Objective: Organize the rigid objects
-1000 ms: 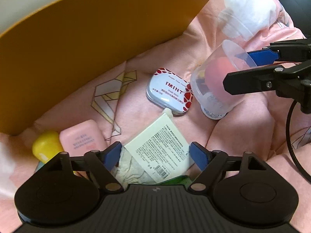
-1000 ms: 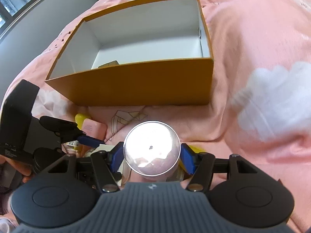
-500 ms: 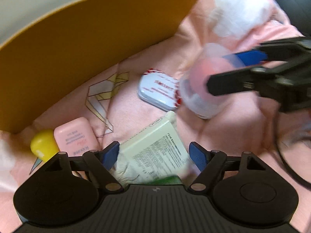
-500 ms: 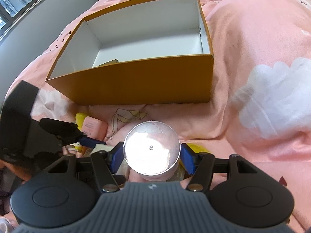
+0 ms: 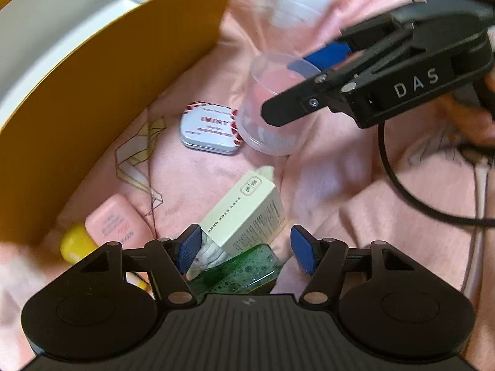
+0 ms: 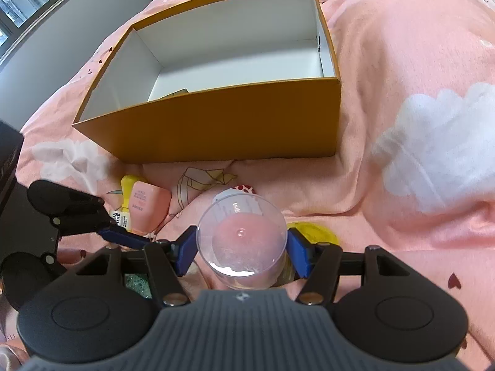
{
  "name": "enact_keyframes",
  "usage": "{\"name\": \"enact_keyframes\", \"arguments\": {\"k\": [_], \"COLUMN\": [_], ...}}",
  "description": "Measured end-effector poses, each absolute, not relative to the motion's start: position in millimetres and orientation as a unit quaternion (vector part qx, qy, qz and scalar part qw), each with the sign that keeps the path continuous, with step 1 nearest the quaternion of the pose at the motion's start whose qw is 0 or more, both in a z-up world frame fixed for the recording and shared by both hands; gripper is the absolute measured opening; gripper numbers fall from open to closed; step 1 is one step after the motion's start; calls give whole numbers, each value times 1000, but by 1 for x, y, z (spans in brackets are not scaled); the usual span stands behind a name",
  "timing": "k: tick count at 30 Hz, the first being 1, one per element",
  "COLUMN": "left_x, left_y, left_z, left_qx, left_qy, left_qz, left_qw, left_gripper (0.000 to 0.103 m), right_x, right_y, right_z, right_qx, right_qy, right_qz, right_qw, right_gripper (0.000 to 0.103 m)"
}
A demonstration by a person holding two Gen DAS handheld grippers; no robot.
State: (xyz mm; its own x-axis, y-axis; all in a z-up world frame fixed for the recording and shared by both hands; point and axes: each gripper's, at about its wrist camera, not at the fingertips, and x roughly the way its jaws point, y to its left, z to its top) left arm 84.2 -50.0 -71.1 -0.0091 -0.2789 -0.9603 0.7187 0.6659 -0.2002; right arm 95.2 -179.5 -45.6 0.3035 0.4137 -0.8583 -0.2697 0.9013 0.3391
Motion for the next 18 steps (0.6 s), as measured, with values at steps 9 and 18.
{"name": "enact_keyframes", "arguments": {"k": [9, 18], "left_x": [80, 81], "left_y": [-62, -49], "left_z": [-72, -73], "left_qx": [244, 223], "left_qy": [612, 610], "left_qz": [-378, -355], "left_qw": [651, 673], "left_gripper": [70, 66], "right_x": [84, 86], "right_y": [-171, -175], "right_z": [-40, -40], "right_qx": [39, 52], "right_qy": [551, 558], "right_qz": [244, 239], "right_qw": [797, 793], "right_gripper": [61, 61]}}
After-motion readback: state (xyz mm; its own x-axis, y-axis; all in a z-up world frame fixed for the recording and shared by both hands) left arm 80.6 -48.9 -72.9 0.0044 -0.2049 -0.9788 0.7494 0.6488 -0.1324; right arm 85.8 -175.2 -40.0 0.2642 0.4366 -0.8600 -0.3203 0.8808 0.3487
